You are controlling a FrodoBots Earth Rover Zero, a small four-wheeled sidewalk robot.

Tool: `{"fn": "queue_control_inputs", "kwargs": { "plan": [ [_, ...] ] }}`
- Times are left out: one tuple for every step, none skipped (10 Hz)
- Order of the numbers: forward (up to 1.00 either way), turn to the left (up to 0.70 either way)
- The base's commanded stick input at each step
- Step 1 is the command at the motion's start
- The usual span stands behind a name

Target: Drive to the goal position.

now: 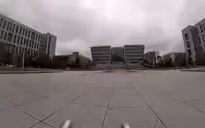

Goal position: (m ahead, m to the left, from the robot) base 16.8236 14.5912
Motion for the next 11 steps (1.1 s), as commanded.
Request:
{"fn": "queue_control_inputs", "kwargs": {
  "plan": [
    [1.0, 0.0],
    [1.0, 0.0],
    [1.0, 0.0],
    [1.0, 0.0],
    [1.0, 0.0],
    [1.0, 0.0],
    [1.0, -0.03],
    [1.0, -0.14],
    [1.0, -0.25],
    [1.0, -0.03],
    [1.0, -0.19]
  ]
}}
